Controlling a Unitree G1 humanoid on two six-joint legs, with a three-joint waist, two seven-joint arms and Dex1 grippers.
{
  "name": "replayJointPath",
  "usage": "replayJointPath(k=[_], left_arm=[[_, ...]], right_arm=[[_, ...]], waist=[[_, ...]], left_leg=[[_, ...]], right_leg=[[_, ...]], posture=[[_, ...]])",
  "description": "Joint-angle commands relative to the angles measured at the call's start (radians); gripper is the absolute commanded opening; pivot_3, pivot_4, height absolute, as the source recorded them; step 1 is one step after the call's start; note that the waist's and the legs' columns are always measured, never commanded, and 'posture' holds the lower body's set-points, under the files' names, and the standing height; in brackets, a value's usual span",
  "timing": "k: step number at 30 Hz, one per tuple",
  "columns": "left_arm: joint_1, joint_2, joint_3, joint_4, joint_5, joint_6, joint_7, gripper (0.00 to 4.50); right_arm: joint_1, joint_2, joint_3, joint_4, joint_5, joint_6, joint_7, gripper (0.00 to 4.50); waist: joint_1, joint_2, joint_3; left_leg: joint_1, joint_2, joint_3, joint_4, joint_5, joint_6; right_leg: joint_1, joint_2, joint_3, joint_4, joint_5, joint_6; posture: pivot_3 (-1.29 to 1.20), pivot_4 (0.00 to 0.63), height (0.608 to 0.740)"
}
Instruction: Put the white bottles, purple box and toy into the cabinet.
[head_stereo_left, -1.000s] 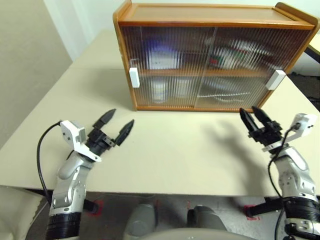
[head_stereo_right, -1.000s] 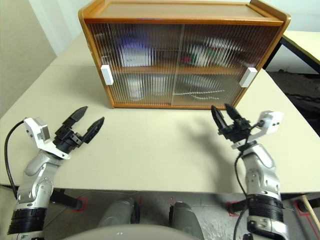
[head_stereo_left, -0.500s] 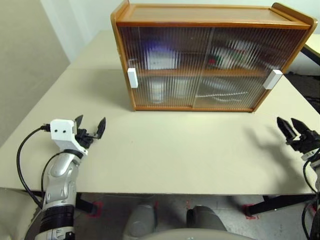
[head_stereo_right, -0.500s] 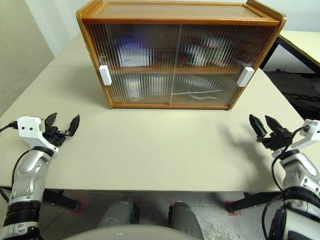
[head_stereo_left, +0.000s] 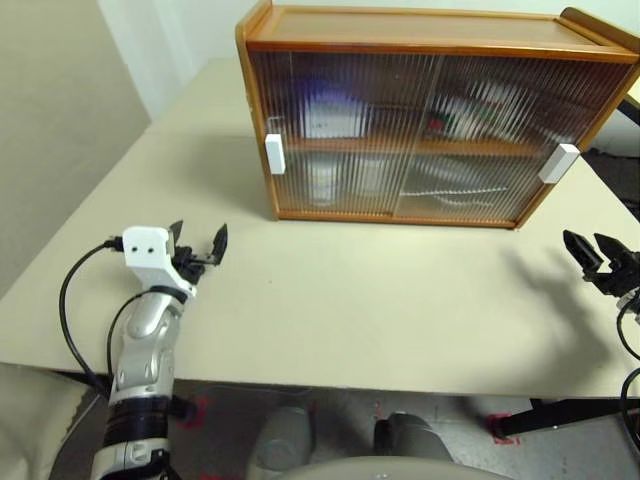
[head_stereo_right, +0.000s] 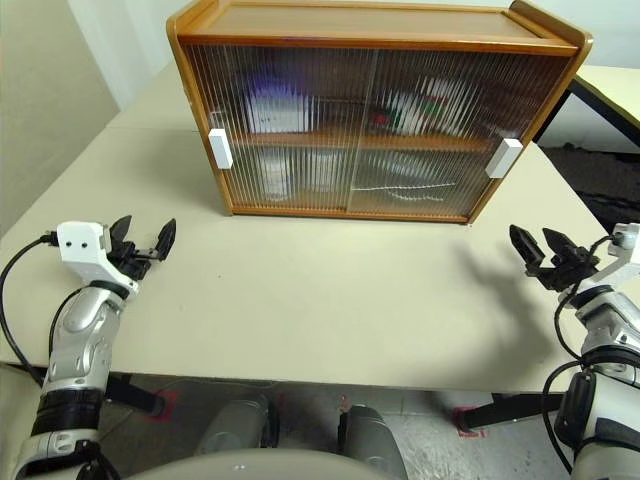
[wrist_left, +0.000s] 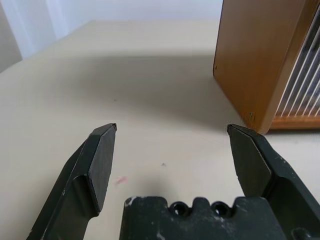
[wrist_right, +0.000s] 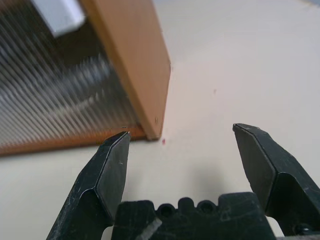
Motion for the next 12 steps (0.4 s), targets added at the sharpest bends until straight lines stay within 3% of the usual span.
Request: replayJointPath(k=[1, 12], left_arm=[[-0.02, 0.003, 0.002, -0.007, 0.001, 0.029, 0.016, 4.5], [-0.023, -0.001, 0.012, -0.042, -0.023, 0.084, 0.03, 4.5]], right_arm=[[0.009, -0.001, 0.0, 0.015, -0.025, -0.053, -0.03, 4.45], [0.0, 0.026, -0.041, 0.004, -0.002, -0.071, -0.049, 4.45]], waist=[[-0.001, 0.0, 0.0], [-0.005, 0.0, 0.0]], left_leg=[[0.0, 0.0, 0.0, 0.0, 0.0, 0.0], [0.0, 0.0, 0.0, 0.0, 0.0, 0.001]], right_leg=[[0.0, 0.0, 0.0, 0.0, 0.0, 0.0], [0.0, 0.0, 0.0, 0.0, 0.001, 0.0]], posture=[[0.21, 0.003, 0.74], [0.19, 0.0, 0.74]])
